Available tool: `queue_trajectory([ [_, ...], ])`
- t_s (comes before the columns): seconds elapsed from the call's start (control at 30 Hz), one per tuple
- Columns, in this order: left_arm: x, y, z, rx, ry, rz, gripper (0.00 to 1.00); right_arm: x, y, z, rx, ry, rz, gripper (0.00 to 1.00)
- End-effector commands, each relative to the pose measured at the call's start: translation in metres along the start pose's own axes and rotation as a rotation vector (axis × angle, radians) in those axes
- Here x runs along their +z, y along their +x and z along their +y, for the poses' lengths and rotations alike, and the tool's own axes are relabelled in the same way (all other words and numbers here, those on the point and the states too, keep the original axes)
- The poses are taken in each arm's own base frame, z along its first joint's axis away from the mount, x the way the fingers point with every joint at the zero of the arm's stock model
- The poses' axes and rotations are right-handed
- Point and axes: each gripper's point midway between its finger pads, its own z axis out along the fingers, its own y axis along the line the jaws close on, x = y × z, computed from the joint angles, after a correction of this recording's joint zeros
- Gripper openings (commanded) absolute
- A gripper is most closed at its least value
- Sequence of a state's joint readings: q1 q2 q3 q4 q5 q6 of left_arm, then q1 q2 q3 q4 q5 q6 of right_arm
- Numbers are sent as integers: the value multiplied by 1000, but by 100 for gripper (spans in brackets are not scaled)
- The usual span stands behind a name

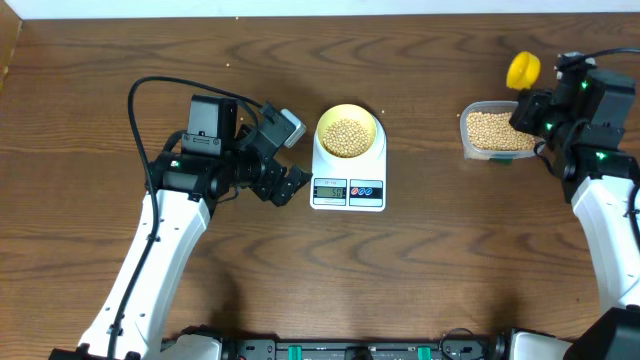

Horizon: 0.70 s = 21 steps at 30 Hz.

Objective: Scoop item into bowl and weigh 50g on scale
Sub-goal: 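Carry the yellow scoop right back over the soybean tub, then lower the scoop into the tub and lay it on the soybeans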

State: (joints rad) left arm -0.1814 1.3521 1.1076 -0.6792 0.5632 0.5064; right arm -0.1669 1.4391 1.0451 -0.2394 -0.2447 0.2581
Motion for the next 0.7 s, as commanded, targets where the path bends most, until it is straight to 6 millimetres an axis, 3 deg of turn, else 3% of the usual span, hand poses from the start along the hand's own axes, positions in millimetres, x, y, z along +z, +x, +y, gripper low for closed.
queue_trajectory([
  [0.0, -5, -6, -2, 25, 3, -21, 90, -7, 6, -39, 165, 208, -5, 2],
  [0.03, -5, -6, -2, 25, 2, -21, 90, -10, 11, -50, 219, 274, 1, 2],
  [0.27, -5, -6, -2, 25, 3, -21, 90, -14, 33, -77, 385, 435, 27, 2],
  [0.67, -5, -6, -2, 25, 2, -21, 90, 24, 60, -50, 452, 284, 151, 1],
])
